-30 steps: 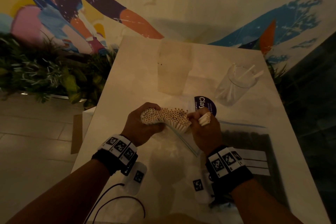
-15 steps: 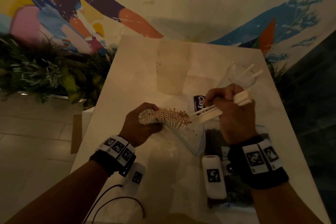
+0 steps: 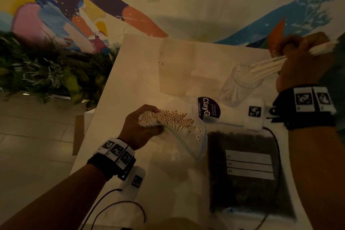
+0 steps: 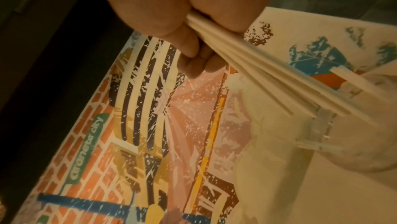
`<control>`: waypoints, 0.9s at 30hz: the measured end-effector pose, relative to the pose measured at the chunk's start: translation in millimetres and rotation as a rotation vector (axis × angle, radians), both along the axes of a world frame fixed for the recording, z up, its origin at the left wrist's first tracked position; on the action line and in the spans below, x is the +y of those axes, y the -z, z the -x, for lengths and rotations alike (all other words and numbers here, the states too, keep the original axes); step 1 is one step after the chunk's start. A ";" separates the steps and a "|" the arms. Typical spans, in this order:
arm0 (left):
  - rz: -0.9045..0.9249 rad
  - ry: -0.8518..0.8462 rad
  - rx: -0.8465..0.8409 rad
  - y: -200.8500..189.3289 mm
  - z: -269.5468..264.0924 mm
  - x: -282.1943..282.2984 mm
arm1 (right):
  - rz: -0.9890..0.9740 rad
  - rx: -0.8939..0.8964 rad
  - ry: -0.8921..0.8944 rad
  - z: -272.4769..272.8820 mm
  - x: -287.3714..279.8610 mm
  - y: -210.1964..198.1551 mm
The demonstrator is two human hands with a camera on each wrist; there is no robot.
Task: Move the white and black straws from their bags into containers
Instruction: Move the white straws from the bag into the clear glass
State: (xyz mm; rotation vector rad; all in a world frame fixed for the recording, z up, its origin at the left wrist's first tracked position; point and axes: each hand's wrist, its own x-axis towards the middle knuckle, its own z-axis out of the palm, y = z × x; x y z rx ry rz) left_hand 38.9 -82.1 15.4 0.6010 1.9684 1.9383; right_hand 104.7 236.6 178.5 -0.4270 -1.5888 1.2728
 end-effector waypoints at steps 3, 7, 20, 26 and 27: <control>-0.003 0.000 -0.012 -0.6 -0.6 0.7 | 0.000 -0.143 0.110 19.0 25.4 12.4; 0.018 0.008 0.032 -0.8 -1.4 0.1 | 0.029 -0.501 0.141 35.6 43.5 57.3; 0.079 0.008 0.080 1.1 -1.8 -0.2 | -0.076 -0.650 0.350 42.8 46.3 78.4; 0.068 0.012 0.060 1.5 -1.1 -1.0 | -0.176 -0.883 0.402 42.9 53.6 91.4; 0.066 0.014 0.060 1.0 -1.5 -0.6 | -0.183 -0.957 0.384 42.8 54.6 93.3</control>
